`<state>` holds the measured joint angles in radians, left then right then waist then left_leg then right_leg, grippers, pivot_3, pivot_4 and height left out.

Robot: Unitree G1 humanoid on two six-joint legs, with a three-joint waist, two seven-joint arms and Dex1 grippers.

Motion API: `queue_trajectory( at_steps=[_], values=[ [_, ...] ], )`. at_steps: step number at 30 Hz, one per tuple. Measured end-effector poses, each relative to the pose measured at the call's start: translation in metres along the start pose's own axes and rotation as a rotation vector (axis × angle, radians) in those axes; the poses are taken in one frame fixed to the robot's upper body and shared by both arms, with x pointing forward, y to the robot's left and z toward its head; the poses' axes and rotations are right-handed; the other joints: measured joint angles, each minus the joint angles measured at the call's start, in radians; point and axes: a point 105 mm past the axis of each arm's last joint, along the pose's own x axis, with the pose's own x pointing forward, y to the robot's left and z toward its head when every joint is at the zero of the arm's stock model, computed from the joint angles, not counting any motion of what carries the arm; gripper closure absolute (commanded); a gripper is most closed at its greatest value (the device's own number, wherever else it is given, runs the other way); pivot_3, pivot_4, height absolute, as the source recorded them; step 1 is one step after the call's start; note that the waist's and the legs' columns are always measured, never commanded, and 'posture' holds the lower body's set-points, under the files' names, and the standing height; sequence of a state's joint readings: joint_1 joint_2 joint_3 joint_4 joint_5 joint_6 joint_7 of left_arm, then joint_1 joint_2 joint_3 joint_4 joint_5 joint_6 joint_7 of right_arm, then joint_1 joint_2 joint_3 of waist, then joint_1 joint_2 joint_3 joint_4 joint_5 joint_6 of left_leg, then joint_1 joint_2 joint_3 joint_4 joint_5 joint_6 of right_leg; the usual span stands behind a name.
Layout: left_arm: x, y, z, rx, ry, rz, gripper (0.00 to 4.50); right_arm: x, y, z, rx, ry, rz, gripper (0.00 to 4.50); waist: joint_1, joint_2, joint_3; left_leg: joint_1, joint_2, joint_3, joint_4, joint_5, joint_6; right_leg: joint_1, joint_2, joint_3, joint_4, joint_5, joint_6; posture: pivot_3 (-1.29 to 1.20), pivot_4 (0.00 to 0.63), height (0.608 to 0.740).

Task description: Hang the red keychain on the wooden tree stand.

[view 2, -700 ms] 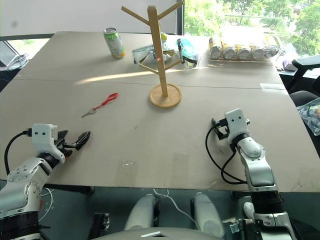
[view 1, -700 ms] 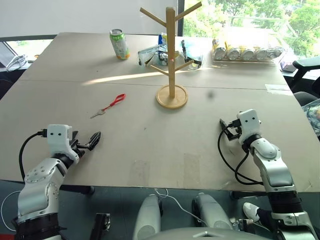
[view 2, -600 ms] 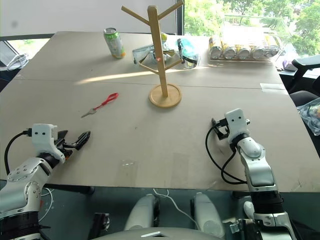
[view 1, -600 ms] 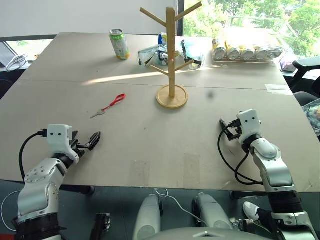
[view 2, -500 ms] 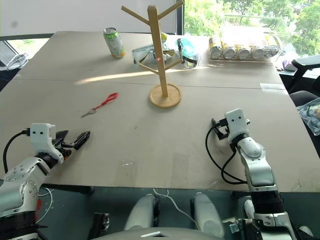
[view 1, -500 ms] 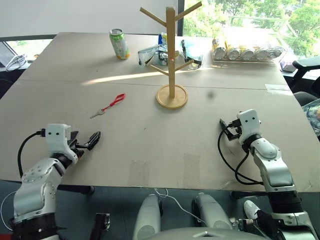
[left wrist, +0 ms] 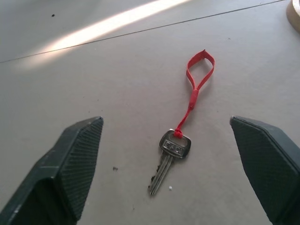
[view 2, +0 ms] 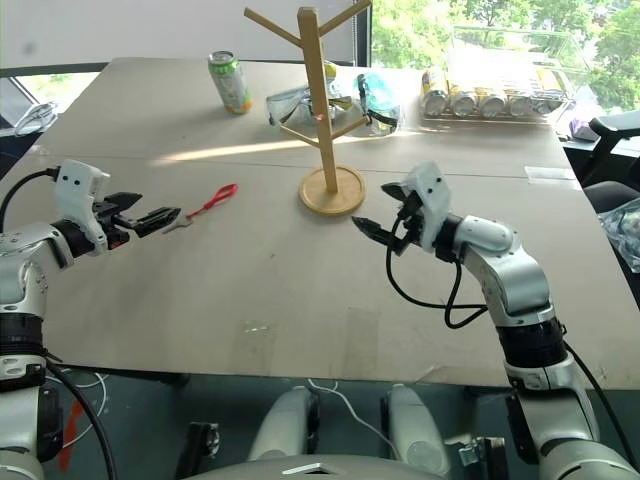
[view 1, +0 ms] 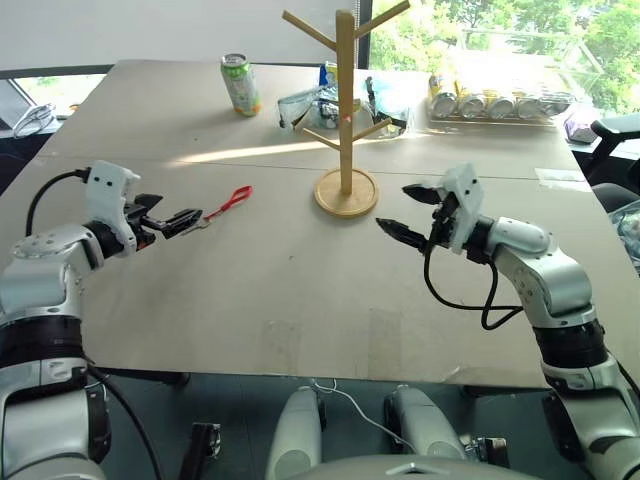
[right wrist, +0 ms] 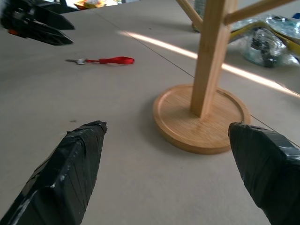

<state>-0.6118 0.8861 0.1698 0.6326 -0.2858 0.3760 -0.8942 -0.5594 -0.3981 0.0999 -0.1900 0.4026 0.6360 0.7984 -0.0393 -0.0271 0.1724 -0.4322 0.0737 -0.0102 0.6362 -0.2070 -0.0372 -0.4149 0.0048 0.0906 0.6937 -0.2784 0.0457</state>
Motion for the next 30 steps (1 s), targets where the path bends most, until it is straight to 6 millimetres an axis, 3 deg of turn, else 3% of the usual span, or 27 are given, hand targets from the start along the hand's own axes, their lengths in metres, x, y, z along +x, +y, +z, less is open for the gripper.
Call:
queue_trajectory(
  at_steps=[8, 15, 20, 23, 30],
  values=[
    [0.033, -0.007, 0.004, 0.060, 0.072, -0.105, 0.00, 0.003, 0.038, 0.010, 0.036, 0.026, 0.200, 0.03, 0.000, -0.001, 0.000, -0.001, 0.000, -0.001, 0.001, 0.000, 0.000, 0.000, 0.000, -0.001, 0.001, 0.000, 0.000, 0.00, 0.150, 0.732],
    [0.048, -0.015, -0.007, 0.091, 0.127, -0.120, 0.00, -0.002, 0.044, 0.013, 0.034, 0.041, 0.209, 0.03, -0.002, -0.001, 0.000, -0.001, 0.000, -0.002, 0.001, 0.000, 0.000, 0.000, 0.000, -0.001, 0.002, 0.000, 0.000, 0.00, 0.150, 0.732],
    [0.054, -0.017, -0.004, 0.115, 0.129, -0.113, 0.00, -0.002, 0.042, 0.015, 0.028, 0.040, 0.180, 0.03, 0.003, -0.001, 0.000, -0.001, 0.000, -0.002, 0.002, 0.000, 0.000, 0.001, 0.000, -0.002, 0.002, 0.000, 0.000, 0.00, 0.150, 0.732],
    [0.057, -0.020, -0.004, 0.099, 0.119, -0.114, 0.66, -0.003, 0.041, 0.015, 0.031, 0.046, 0.159, 0.00, 0.007, -0.001, 0.000, 0.000, 0.000, -0.003, 0.003, 0.000, 0.000, 0.001, 0.000, -0.003, 0.002, 0.000, 0.000, 0.00, 0.150, 0.732],
    [0.069, -0.028, 0.002, 0.066, 0.087, -0.101, 3.99, -0.006, 0.039, 0.020, 0.032, 0.030, 0.136, 0.00, 0.009, -0.001, 0.000, -0.001, 0.000, -0.004, 0.003, 0.000, 0.000, 0.002, 0.000, -0.004, 0.002, 0.000, 0.000, 0.00, 0.150, 0.732]
  ],
)
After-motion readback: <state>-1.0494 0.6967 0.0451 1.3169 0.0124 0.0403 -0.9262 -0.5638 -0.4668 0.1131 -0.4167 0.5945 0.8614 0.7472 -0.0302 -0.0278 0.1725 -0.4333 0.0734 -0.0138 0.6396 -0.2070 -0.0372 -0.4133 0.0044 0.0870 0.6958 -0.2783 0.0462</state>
